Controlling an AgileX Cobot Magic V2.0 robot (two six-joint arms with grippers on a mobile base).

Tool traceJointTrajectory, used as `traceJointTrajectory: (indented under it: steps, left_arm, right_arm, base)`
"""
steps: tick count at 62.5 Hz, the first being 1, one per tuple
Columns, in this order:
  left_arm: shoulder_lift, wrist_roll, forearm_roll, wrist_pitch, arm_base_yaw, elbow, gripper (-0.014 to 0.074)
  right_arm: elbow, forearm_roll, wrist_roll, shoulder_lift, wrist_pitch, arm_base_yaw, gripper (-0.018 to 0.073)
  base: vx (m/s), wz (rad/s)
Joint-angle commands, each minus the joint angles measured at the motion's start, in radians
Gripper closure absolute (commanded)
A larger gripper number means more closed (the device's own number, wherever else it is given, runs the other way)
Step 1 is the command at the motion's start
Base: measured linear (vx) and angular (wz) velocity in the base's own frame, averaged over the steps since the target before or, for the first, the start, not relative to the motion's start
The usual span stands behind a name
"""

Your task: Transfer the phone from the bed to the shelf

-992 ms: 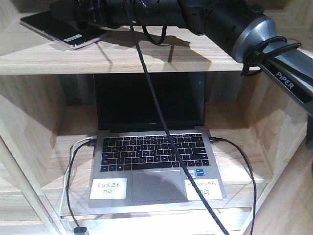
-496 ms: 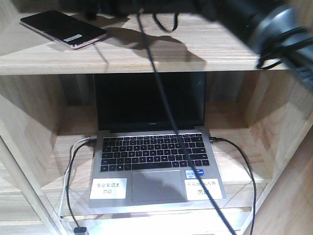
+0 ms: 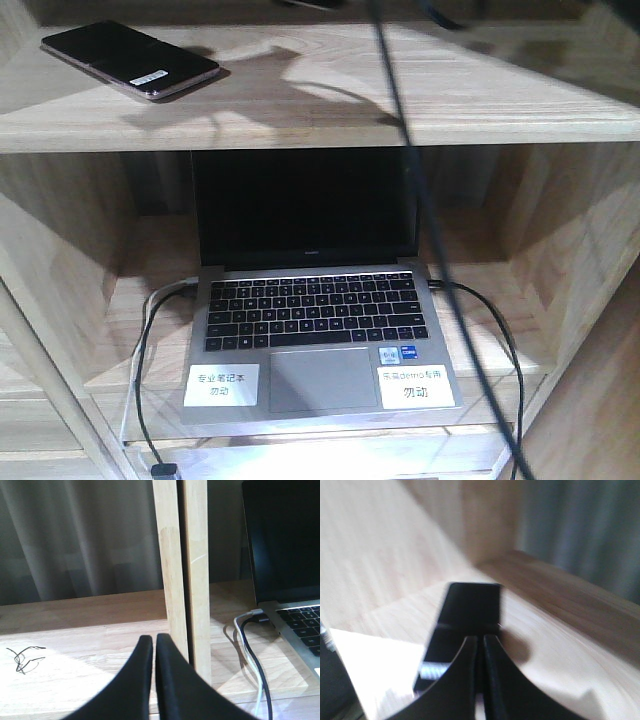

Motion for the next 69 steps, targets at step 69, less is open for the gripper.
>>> traceJointTrajectory:
  steps: [69]
  left_arm:
    - [-0.013,-0.006,-0.009,-0.072,-0.004,-0.021,0.0595]
  right_arm:
    - [1.345,0.043,-0.020,-1.182,-0.379,-0.004,0.0566]
  base:
    - [0.00,0.00]
